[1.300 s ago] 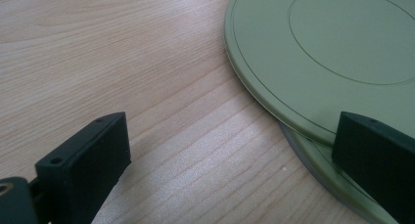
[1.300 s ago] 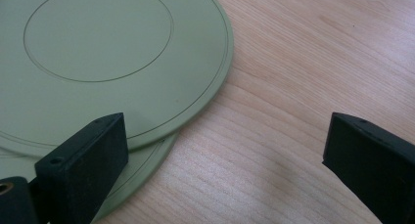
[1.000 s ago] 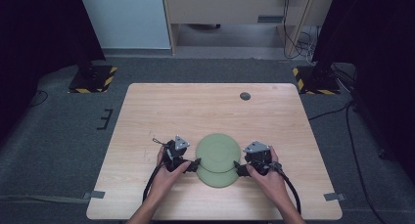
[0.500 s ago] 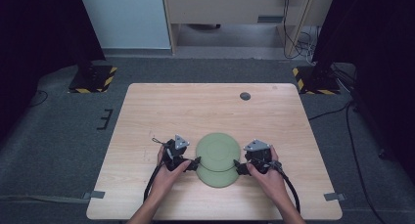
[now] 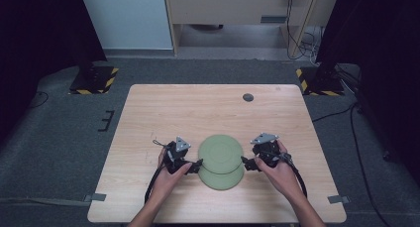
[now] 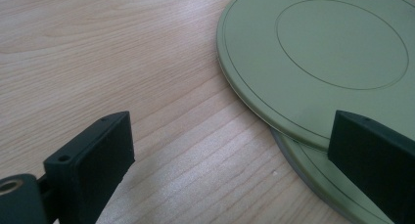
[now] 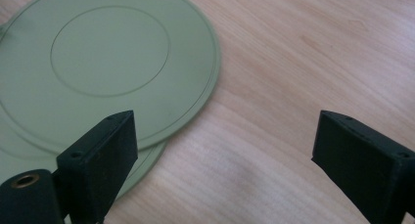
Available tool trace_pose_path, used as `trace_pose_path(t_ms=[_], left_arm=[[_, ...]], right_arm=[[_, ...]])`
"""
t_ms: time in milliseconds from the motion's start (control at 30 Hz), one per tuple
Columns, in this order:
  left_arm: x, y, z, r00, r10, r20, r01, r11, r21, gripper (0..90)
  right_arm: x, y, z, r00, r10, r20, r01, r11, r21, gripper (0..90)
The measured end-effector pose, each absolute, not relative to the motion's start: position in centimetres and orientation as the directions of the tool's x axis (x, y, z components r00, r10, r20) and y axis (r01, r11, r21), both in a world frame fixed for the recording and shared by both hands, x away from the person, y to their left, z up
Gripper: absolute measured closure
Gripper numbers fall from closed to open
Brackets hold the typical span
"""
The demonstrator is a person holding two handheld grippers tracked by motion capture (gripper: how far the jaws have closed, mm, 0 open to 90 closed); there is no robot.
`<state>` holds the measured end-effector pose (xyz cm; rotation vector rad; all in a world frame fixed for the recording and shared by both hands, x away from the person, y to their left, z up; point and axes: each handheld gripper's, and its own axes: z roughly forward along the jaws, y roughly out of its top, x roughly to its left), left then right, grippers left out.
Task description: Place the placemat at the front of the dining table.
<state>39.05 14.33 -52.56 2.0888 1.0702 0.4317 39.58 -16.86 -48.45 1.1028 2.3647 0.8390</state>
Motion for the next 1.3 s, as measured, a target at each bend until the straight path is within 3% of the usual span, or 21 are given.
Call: trace_pose_path(t_ms=[267, 467, 667, 933, 1300], left_arm=[[38.9, 14.9, -52.2, 0.595, 0.803, -0.023, 0.543, -0.381, 0.748, 2.6], [38.7, 15.5, -52.1, 0.597, 0.802, -0.019, 0.541, -0.385, 0.748, 2.6], [38.5, 15.5, -51.9, 0.598, 0.801, -0.018, 0.537, -0.384, 0.751, 2.6], [38.5, 15.3, -52.0, 0.597, 0.802, -0.01, 0.538, -0.392, 0.746, 2.8], [38.3, 14.3, -52.2, 0.609, 0.793, 0.014, 0.531, -0.421, 0.735, 2.8]], right_arm=[[42.8, -15.2, -46.9, -0.661, 0.748, -0.065, 0.578, 0.563, 0.591, 15.0], [44.5, -14.1, -46.6, -0.684, 0.726, -0.07, 0.578, 0.597, 0.556, 12.9], [45.9, -12.7, -46.4, -0.697, 0.712, -0.078, 0.586, 0.63, 0.51, 18.1], [47.4, -12.4, -46.7, -0.697, 0.717, -0.006, 0.618, 0.605, 0.502, 28.8], [48.4, -12.4, -48.4, -0.709, 0.696, 0.109, 0.654, 0.592, 0.47, 25.9]])
